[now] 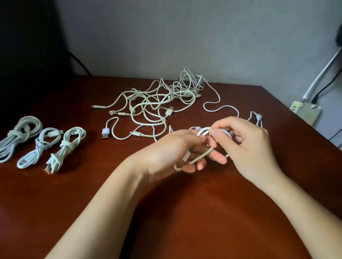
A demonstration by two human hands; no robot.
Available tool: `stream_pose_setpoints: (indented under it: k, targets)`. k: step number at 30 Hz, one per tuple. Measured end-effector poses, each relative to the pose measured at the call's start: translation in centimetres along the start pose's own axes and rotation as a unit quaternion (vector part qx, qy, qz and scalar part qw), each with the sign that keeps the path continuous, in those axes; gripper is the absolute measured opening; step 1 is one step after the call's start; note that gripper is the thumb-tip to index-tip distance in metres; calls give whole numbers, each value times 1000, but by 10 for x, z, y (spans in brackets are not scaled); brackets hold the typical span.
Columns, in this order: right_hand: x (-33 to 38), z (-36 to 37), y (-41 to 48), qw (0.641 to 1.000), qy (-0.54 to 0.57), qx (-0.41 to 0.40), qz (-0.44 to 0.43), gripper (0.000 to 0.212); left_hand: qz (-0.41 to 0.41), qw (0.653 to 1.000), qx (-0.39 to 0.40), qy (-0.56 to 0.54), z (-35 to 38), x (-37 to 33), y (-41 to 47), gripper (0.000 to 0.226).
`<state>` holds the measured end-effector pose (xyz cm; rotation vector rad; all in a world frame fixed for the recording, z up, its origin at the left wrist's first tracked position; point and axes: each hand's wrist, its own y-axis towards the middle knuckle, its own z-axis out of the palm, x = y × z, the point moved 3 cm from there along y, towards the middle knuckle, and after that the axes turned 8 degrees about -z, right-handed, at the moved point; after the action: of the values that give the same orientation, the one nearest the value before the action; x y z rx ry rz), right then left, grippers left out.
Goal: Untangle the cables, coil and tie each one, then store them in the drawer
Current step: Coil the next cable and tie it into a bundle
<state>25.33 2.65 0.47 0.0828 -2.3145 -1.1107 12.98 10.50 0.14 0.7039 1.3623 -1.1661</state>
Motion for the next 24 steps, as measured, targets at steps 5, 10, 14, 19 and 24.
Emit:
stream_pose_setpoints:
  k: [5,10,14,19,24]
  targets:
    - [1,2,-1,999,33,17,13,18,-20,997,12,68,-1,3,-1,27]
    - [-1,3,1,995,79,6,55,15,36,998,-8,46,0,-2,-1,32]
    - [-9,8,-1,987,116,45,102,9,84,991,-46,-91,-9,-8,0,32]
    - [-14,23,-10,970,101,174,133,17,107,975,-95,-168,-20,-9,-1,33]
    - [-11,30,-12,973,21,207,99,16,120,970,-119,-172,-21,-9,-1,32]
